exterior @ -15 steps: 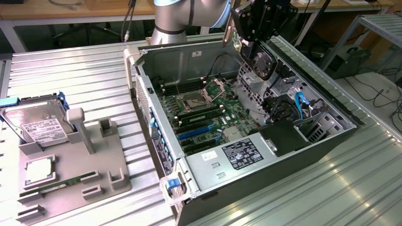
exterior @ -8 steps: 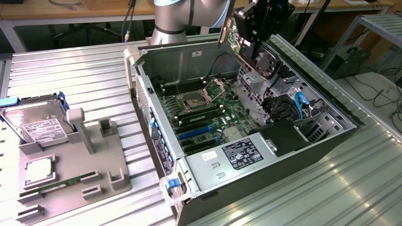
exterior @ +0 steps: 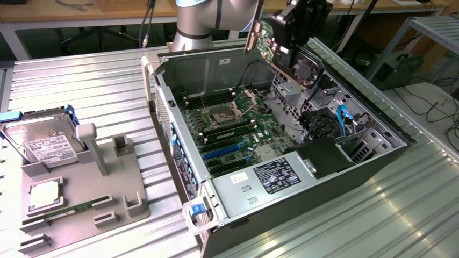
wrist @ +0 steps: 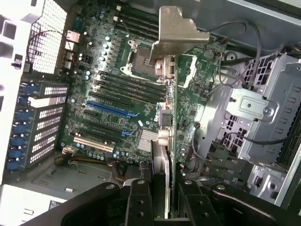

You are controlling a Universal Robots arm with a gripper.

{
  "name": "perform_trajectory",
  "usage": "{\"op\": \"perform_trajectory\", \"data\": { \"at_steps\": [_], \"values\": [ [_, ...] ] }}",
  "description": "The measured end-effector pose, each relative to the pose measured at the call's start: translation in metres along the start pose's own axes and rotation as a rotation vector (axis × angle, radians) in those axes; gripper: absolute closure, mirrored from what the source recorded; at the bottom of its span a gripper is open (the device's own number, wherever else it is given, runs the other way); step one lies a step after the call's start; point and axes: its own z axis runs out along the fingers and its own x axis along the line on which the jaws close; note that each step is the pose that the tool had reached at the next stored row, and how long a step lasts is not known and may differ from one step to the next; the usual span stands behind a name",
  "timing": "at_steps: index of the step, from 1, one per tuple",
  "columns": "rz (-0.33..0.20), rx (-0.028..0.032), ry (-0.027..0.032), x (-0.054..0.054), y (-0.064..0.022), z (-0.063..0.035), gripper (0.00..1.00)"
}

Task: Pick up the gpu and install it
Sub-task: 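Insert the gpu into the slot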

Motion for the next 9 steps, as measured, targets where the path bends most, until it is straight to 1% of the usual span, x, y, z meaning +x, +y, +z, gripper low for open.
{"op": "perform_trajectory", "data": {
  "at_steps": [1,3,5,9],
  "values": [
    [-0.023,-0.0005,-0.0018,0.0,0.0,0.0001,0.73],
    [-0.049,-0.0009,-0.0038,0.0001,0.0,0.0001,0.73],
    [-0.087,-0.0015,-0.0066,0.0001,0.0,0.0001,0.73],
    [-0.142,-0.0024,-0.0107,0.0001,0.0,0.0002,0.73]
  ]
}}
